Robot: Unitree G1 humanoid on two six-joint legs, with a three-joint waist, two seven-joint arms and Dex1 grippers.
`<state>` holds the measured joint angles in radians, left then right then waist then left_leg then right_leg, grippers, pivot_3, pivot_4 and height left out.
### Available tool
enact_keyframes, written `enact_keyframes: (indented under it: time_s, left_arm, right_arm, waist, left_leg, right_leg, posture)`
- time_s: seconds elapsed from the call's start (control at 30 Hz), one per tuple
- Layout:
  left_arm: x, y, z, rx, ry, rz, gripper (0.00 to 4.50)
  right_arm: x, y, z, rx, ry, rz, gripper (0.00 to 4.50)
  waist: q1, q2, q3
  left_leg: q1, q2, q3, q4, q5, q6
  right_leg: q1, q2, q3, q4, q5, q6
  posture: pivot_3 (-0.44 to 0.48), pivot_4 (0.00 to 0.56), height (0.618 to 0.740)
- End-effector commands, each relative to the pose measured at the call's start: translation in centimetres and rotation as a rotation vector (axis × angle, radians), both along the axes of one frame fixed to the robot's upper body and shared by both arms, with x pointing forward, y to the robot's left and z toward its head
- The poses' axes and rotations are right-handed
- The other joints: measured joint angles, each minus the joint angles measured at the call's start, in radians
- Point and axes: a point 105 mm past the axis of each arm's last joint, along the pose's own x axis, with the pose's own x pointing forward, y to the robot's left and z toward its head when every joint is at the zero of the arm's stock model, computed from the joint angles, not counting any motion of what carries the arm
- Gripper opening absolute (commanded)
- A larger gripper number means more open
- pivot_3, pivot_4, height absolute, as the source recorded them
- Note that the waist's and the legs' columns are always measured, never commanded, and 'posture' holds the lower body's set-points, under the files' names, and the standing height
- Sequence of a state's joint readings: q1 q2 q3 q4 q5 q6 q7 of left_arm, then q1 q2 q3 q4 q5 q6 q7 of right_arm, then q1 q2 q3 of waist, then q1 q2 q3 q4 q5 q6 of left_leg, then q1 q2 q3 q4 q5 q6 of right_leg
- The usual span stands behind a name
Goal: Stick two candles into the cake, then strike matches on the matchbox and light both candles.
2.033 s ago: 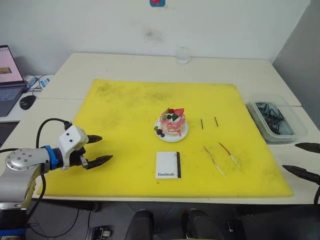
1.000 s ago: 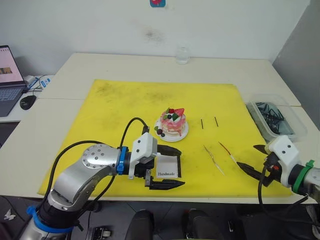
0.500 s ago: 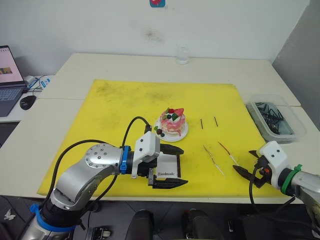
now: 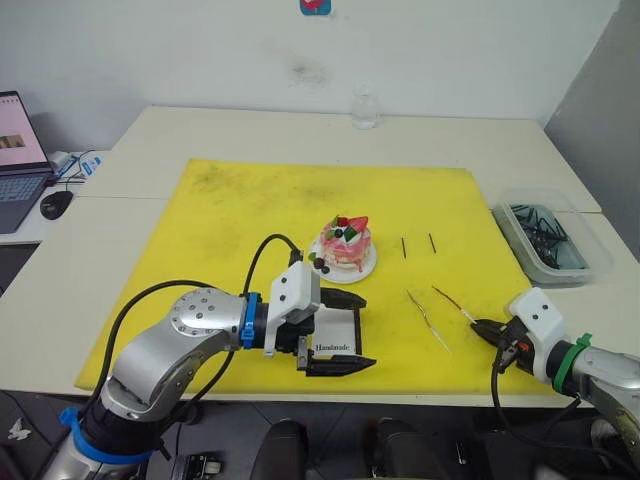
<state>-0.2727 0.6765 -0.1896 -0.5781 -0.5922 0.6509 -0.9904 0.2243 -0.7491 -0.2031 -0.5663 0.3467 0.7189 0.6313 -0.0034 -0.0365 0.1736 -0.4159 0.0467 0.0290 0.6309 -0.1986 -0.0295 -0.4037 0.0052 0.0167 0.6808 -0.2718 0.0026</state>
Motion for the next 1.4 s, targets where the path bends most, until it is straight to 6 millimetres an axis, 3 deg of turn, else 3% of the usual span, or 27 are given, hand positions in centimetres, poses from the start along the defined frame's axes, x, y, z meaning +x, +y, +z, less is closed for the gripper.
enact_keyframes:
  time_s: [0.03,0.37,0.53,0.77,1.0,1.4]
  left_arm:
    - [-0.2,0.5,0.6,-0.017,-0.002,0.032,4.5]
    - [1.2,2.6,0.5,-0.13,0.219,0.238,4.5]
    - [1.5,2.0,2.7,-0.32,0.365,0.257,4.5]
    - [2.0,-0.1,6.0,-0.546,0.496,0.234,4.5]
    - [2.2,-1.5,8.5,-0.715,0.624,0.179,4.5]
    - [2.3,-2.0,9.1,-0.78,0.748,0.119,4.5]
  right_arm:
    - [-0.1,0.0,1.1,0.041,-0.024,-0.005,0.05]
    - [-0.3,1.0,6.3,0.239,-0.115,0.041,0.05]
    - [-0.7,5.1,10.5,0.515,-0.125,0.201,0.05]
    - [-0.6,9.8,14.2,0.777,-0.074,0.347,0.05]
    - [-1.4,12.2,15.0,0.888,0.037,0.405,0.05]
    - [-1.5,13.0,15.4,0.917,0.058,0.411,0.05]
  waist:
    - [0.0,0.0,0.0]
    - [0.0,0.0,0.0]
    - [-0.002,0.0,0.0]
    - [-0.002,-0.001,0.0]
    - [-0.002,-0.001,0.0]
    - [0.0,-0.001,0.0]
  left_leg:
    - [0.0,0.0,0.0,0.0,0.0,0.0]
    - [0.0,0.001,0.0,0.0,0.0,0.0]
    - [0.0,0.002,-0.001,0.0,0.0,0.0]
    - [-0.001,0.0,-0.001,0.001,0.0,0.0]
    - [-0.002,-0.001,-0.001,0.001,0.0,0.0]
    - [-0.002,-0.001,-0.001,0.001,0.0,0.0]
  right_leg:
    - [0.0,0.0,0.0,0.0,0.0,0.0]
    - [0.0,0.0,0.0,0.0,0.0,0.0]
    - [0.0,0.0,0.0,0.001,0.0,0.0]
    - [0.001,0.0,0.0,0.0,0.001,0.001]
    - [0.0,0.0,0.001,-0.001,0.001,0.001]
    - [0.0,0.002,0.001,0.0,0.001,0.001]
  posture:
    - [0.0,0.15,0.74]
    - [0.0,0.15,0.74]
    - [0.0,0.15,0.74]
    - [0.0,0.15,0.74]
    - [0.0,0.15,0.74]
    - [0.0,0.15,0.74]
